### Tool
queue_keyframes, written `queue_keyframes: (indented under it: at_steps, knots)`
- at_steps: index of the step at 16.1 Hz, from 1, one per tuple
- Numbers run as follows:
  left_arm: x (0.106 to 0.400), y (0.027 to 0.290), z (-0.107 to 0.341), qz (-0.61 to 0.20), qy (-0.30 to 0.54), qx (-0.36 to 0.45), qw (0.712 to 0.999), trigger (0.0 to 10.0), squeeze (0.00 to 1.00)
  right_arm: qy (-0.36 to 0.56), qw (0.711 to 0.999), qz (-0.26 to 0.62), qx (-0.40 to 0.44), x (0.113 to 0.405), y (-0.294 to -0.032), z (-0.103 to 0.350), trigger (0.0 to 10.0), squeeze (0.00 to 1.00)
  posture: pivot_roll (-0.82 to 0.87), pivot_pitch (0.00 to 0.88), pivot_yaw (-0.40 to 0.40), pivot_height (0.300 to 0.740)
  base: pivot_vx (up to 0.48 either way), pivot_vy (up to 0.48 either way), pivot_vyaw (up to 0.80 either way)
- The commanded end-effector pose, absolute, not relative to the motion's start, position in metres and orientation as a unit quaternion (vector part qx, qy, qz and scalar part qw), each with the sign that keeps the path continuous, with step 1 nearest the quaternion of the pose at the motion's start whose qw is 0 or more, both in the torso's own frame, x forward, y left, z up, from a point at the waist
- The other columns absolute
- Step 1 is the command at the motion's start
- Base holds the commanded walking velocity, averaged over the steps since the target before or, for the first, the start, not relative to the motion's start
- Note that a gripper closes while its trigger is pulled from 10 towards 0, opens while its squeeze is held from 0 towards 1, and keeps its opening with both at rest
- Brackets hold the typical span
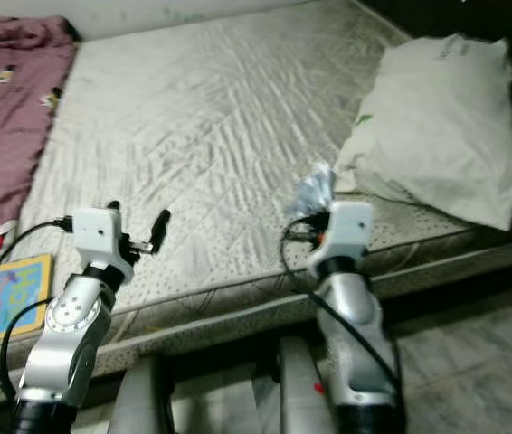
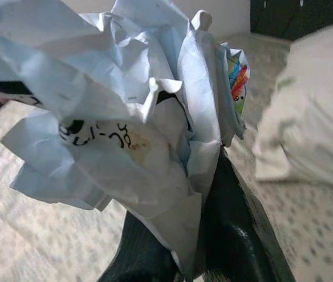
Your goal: Clean up the room
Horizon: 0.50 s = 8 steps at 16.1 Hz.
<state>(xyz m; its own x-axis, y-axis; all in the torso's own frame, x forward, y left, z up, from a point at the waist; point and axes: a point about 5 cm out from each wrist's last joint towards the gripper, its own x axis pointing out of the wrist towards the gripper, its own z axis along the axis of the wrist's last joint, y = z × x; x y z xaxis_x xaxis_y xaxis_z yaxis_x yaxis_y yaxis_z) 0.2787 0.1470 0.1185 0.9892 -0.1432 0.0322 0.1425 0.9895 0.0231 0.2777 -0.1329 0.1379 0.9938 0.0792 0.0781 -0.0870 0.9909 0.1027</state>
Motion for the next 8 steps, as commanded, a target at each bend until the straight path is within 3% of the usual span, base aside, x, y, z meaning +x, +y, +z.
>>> queue_keyframes:
  at_steps: [1, 8]
  knots:
    - [0.279, 0.153, 0.118, -0.056, -0.017, 0.019, 0.998, 10.0, 0.0, -0.035, 0.997, 0.039, 0.052, 0.278, -0.129, 0.136, 10.0, 0.0, -0.04, 0.0, 0.05, 0.584, 0.0, 0.0, -0.47]
    - [0.289, 0.145, 0.122, -0.065, -0.029, 0.018, 0.997, 10.0, 0.0, -0.062, 0.995, 0.061, 0.04, 0.284, -0.131, 0.14, 10.0, 0.0, -0.04, 0.0, 0.032, 0.622, 0.0, 0.0, 0.0]
